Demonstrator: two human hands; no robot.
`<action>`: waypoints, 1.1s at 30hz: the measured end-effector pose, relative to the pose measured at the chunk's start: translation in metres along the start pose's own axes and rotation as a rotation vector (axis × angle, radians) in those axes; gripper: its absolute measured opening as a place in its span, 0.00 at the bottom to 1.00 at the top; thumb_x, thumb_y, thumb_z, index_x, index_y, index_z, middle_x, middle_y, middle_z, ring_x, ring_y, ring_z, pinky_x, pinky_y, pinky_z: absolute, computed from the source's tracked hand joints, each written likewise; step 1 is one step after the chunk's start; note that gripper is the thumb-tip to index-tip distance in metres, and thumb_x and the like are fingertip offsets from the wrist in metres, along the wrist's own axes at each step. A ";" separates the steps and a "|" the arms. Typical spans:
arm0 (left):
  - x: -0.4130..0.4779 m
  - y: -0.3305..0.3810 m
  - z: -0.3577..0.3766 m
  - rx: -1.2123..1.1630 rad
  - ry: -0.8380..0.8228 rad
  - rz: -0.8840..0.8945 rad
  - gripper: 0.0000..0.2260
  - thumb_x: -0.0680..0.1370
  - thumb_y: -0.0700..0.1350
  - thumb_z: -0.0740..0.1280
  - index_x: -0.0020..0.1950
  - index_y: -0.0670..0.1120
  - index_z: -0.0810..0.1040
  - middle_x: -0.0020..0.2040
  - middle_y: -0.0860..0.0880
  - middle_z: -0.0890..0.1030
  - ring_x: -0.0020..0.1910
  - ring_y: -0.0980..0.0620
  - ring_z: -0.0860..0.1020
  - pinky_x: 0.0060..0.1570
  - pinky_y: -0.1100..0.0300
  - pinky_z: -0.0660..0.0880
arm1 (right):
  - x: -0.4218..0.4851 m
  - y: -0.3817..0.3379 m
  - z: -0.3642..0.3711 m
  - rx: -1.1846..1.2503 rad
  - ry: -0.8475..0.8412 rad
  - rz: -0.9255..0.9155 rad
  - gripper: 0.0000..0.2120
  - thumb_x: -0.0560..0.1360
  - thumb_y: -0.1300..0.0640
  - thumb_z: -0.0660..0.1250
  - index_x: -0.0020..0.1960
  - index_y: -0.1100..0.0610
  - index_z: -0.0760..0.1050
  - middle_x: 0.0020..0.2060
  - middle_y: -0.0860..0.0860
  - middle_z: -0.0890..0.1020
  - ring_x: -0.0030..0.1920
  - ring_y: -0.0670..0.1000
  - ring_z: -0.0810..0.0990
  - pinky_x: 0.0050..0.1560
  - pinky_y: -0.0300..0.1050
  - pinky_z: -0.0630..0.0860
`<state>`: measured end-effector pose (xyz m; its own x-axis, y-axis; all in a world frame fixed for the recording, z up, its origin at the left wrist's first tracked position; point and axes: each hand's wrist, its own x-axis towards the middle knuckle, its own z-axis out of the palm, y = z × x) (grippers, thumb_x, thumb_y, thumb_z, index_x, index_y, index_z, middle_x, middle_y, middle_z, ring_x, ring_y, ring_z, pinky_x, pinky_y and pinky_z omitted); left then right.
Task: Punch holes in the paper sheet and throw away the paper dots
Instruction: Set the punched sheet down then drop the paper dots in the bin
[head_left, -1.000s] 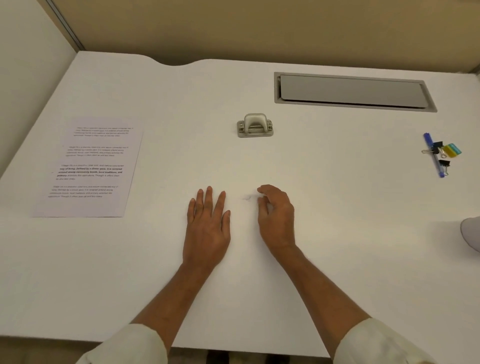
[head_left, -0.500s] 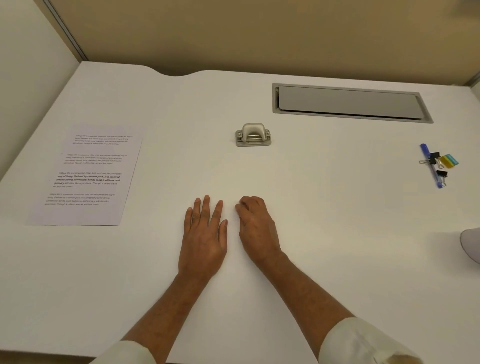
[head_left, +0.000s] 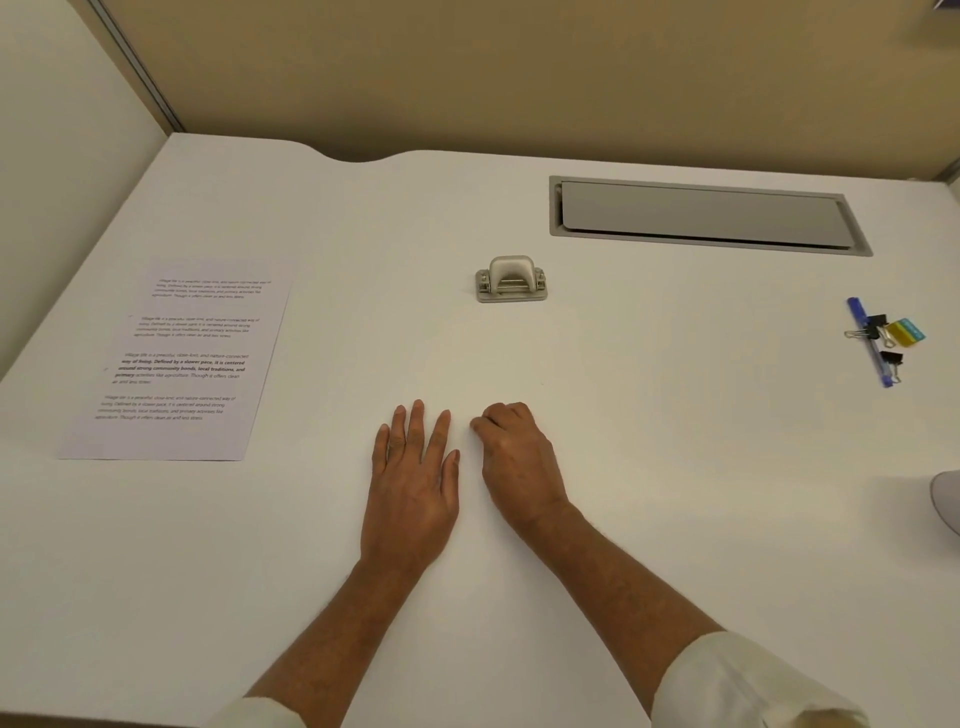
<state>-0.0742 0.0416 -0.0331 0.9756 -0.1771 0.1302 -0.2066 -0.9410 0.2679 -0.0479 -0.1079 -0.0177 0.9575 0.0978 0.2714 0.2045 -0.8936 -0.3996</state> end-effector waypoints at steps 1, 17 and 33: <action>0.000 0.000 0.000 -0.002 0.001 0.000 0.23 0.85 0.52 0.51 0.80 0.49 0.61 0.81 0.44 0.59 0.81 0.46 0.53 0.79 0.45 0.55 | 0.000 0.001 0.000 -0.006 -0.006 -0.004 0.13 0.63 0.75 0.73 0.43 0.62 0.80 0.39 0.54 0.81 0.41 0.55 0.77 0.29 0.49 0.78; 0.000 0.001 -0.002 0.000 0.005 -0.002 0.23 0.85 0.51 0.52 0.80 0.48 0.61 0.81 0.44 0.59 0.81 0.46 0.53 0.79 0.45 0.54 | -0.001 0.008 -0.061 1.734 0.173 1.135 0.09 0.70 0.73 0.72 0.49 0.65 0.83 0.44 0.57 0.87 0.47 0.51 0.86 0.54 0.43 0.82; -0.001 0.001 -0.001 -0.003 0.038 0.015 0.23 0.84 0.50 0.56 0.79 0.47 0.63 0.81 0.43 0.60 0.81 0.45 0.55 0.78 0.44 0.57 | -0.021 0.023 -0.065 2.479 0.133 0.984 0.27 0.50 0.79 0.81 0.48 0.69 0.82 0.42 0.62 0.81 0.41 0.60 0.82 0.39 0.44 0.83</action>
<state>-0.0749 0.0411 -0.0324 0.9687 -0.1804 0.1704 -0.2217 -0.9375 0.2681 -0.0766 -0.1591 0.0239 0.8862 0.1180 -0.4481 -0.1647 0.9841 -0.0667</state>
